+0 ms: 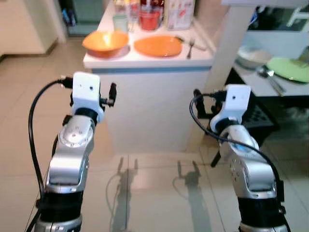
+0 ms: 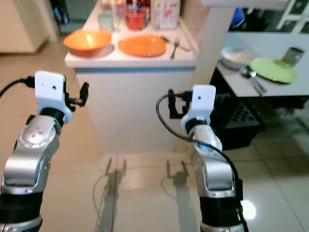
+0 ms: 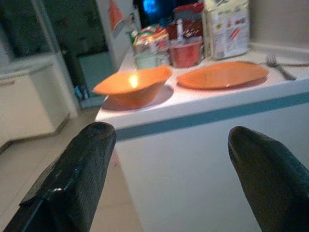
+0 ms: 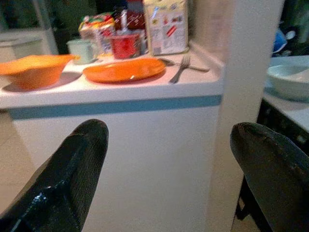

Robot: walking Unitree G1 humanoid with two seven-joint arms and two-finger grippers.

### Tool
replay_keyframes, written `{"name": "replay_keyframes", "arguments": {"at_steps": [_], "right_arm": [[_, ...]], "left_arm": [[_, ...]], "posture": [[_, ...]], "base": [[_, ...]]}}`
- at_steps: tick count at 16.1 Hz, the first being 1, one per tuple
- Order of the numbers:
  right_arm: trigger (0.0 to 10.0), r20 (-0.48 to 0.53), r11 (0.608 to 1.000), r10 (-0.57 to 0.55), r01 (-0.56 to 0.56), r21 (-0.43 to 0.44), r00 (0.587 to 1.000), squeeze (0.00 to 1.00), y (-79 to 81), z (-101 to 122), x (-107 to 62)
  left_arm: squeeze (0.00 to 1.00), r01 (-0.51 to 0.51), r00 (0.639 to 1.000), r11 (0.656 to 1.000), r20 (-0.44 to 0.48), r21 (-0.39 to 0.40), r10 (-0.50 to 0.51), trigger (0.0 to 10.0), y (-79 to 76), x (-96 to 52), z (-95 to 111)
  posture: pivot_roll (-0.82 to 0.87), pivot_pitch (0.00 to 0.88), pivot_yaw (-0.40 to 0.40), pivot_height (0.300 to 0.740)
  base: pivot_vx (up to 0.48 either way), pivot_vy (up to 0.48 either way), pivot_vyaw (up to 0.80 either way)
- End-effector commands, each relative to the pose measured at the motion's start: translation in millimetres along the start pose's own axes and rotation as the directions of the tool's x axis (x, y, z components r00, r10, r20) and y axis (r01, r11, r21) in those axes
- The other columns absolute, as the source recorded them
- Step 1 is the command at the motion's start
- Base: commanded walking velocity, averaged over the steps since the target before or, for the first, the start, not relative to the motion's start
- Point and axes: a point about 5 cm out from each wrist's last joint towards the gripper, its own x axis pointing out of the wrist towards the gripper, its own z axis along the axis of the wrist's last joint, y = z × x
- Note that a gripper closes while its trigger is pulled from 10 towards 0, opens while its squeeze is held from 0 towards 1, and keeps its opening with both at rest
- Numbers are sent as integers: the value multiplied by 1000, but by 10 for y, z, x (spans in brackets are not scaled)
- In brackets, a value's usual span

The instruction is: Setting the table

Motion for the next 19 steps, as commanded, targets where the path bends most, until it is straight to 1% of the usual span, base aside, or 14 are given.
{"name": "replay_keyframes", "arguments": {"at_steps": [1,2,6,8,12,16,19], "right_arm": [[10000,12,1000,-30,30,5,999,0,-62,63,15],[10000,14,1000,-31,31,4,999,0,-65,68,18],[10000,19,999,-27,27,-38,999,0,-47,93,33],[10000,26,999,-5,6,-45,1000,0,-12,114,41],[10000,30,994,80,-77,-71,996,0,87,146,44],[10000,28,993,93,-91,-81,995,0,107,142,38],[10000,30,994,96,-94,-63,995,0,109,138,30]], "left_arm": [[0,30,999,1000,24,7,-31,10000,-60,22,73],[0,33,999,999,24,7,-33,10000,-65,24,76],[0,40,999,999,30,5,-40,10000,-63,31,91],[0,41,999,999,31,5,-41,10000,-60,31,93],[0,37,999,999,28,8,-37,10000,-49,24,83],[0,35,999,999,25,13,-35,10000,-39,15,72],[0,39,999,999,21,20,-39,10000,-48,8,61]], "posture": [[18,0,-7,740],[18,0,-7,740],[18,0,-5,740],[18,0,-7,740],[17,0,-8,740],[17,0,-11,740],[15,0,-11,740]], "base": [[428,0,-531],[431,0,-531],[428,0,0],[428,0,0],[432,0,0],[431,0,800],[429,0,0]]}}
